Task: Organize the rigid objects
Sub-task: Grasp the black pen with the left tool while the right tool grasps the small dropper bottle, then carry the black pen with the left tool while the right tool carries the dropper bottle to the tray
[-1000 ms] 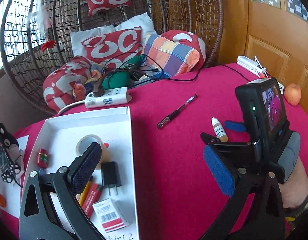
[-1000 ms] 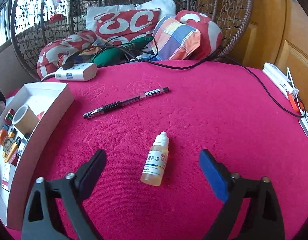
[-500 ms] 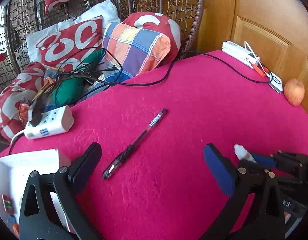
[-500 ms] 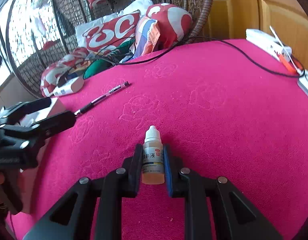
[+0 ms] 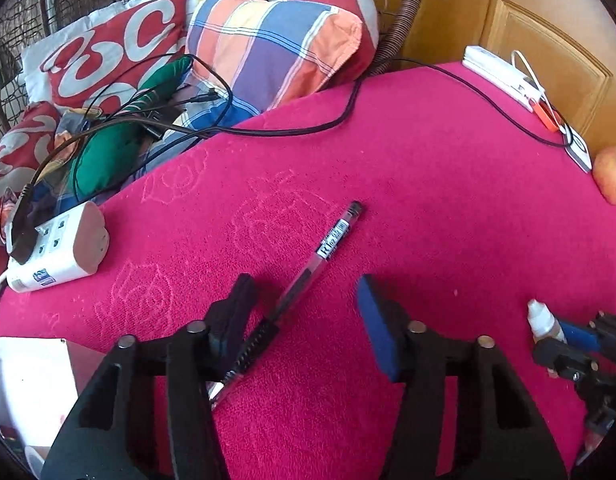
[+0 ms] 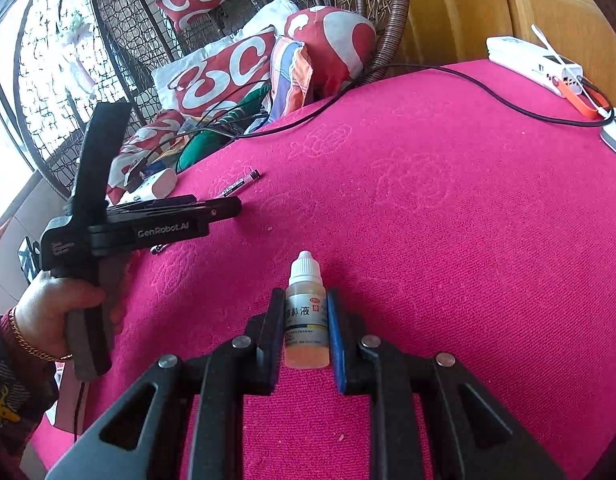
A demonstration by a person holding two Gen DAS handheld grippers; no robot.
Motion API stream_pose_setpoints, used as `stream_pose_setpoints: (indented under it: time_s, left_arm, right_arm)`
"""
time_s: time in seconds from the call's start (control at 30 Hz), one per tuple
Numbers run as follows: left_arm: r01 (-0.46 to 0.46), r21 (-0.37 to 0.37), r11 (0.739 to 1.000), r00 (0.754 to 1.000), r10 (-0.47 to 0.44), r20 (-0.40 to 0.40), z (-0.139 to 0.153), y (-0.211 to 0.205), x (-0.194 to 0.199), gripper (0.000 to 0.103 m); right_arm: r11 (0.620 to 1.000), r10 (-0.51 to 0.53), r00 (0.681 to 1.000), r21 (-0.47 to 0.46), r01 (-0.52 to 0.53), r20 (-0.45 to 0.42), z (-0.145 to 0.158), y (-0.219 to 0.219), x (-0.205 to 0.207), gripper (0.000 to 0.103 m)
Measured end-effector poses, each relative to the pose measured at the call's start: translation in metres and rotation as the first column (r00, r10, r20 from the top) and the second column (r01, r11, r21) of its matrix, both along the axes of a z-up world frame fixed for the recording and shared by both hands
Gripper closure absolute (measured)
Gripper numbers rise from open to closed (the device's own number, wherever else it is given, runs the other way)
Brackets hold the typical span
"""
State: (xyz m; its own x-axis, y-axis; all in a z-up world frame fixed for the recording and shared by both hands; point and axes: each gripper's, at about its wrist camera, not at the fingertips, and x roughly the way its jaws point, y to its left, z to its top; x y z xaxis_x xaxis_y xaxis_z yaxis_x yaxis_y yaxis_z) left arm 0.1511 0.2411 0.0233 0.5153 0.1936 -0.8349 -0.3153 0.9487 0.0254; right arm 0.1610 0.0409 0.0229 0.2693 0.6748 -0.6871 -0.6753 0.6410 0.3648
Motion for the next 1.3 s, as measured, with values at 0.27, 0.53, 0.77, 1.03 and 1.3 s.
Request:
stream_pose_setpoints:
  time_s: [0.27,0.53,0.77,1.03,1.3]
  left_arm:
    - [0.105,0.067,0.992,0.993,-0.101,-0.059,0.002,-0.013,-0.011,0.088]
    - [0.072,0.054,0.996,0.997,-0.074,0.032,0.009,-0.039,-0.056,0.094]
    - [0.004,-0.019,1.000,0.960,0.001,0.279,0.051,-0.076,-0.128,0.094]
    - [-0.060,-0.013,0.998,0.886,0.059,0.460,0.107,-0.100,-0.190,0.094]
    - [-0.121,0.001,0.993,0.857,0.104,0.505,0.126,-0.102,-0.242,0.094]
  right_arm:
    - [1.000,0.001,1.000,0.013,-0.001,-0.012,-0.001,-0.001,0.000,0.084]
    - [1.000,-0.017,0.999,0.024,0.016,0.036,0.007,-0.007,-0.008,0.084]
    - [0.989,-0.055,0.995,0.143,0.043,0.082,0.039,-0.036,-0.035,0.084]
    - [0.964,-0.025,0.970,0.264,-0.040,0.241,0.099,-0.040,-0.088,0.084]
    - [0.944,0.034,0.948,0.301,-0.134,0.315,0.132,-0.032,-0.128,0.084]
